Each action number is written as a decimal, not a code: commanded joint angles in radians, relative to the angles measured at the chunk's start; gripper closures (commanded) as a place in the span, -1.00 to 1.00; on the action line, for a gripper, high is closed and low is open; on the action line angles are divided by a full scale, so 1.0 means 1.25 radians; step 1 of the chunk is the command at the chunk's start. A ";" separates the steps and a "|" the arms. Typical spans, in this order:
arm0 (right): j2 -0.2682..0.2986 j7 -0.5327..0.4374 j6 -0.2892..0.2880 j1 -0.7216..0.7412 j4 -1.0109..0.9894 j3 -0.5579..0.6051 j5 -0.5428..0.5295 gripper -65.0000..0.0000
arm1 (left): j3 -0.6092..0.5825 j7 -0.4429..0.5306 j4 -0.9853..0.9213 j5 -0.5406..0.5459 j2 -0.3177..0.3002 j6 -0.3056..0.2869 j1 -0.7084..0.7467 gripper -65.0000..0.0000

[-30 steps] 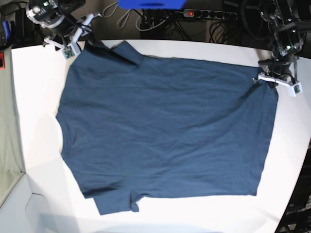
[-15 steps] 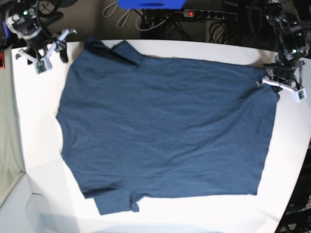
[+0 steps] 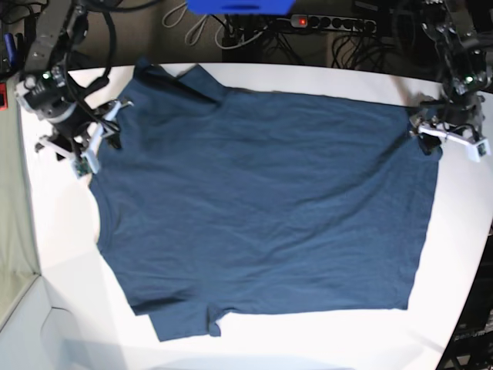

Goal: Layout the t-shirt on the table in an organized manner, then fold the t-shirt properly
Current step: 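Release the corners and move both grippers onto the shirt middle, then pinch the shirt fabric with both grippers and drag it toward the collar, then pull the pinched fabric outward with both grippers to smooth the shirt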

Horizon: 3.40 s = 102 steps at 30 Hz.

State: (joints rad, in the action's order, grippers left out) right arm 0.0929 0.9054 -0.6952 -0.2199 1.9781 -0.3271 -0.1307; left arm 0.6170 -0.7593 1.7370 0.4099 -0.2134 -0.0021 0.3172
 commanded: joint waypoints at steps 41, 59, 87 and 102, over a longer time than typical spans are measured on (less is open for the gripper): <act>0.081 -0.193 -0.002 0.340 -0.583 0.054 -0.008 1.00 | -0.240 0.302 -0.639 -0.006 -0.014 0.005 -0.459 -0.06; 0.077 -0.065 -0.002 0.325 -0.319 0.079 -0.011 1.00 | -0.238 0.296 -0.186 0.003 -0.023 0.006 -0.203 -0.06; -0.034 -0.063 -0.002 0.034 -0.234 0.117 -0.009 1.00 | -0.159 0.296 -0.289 0.002 -0.054 0.002 -0.149 -0.06; 0.087 -0.224 -0.002 0.305 -0.583 0.117 -0.008 1.00 | -0.159 0.296 -0.108 0.003 -0.051 0.002 -0.032 -0.06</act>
State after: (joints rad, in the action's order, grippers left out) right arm 0.1944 0.6292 -0.7021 0.1524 1.2362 -0.1772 -0.1379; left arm 0.4145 -0.4080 1.5867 0.4122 -0.2661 -0.0032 0.2768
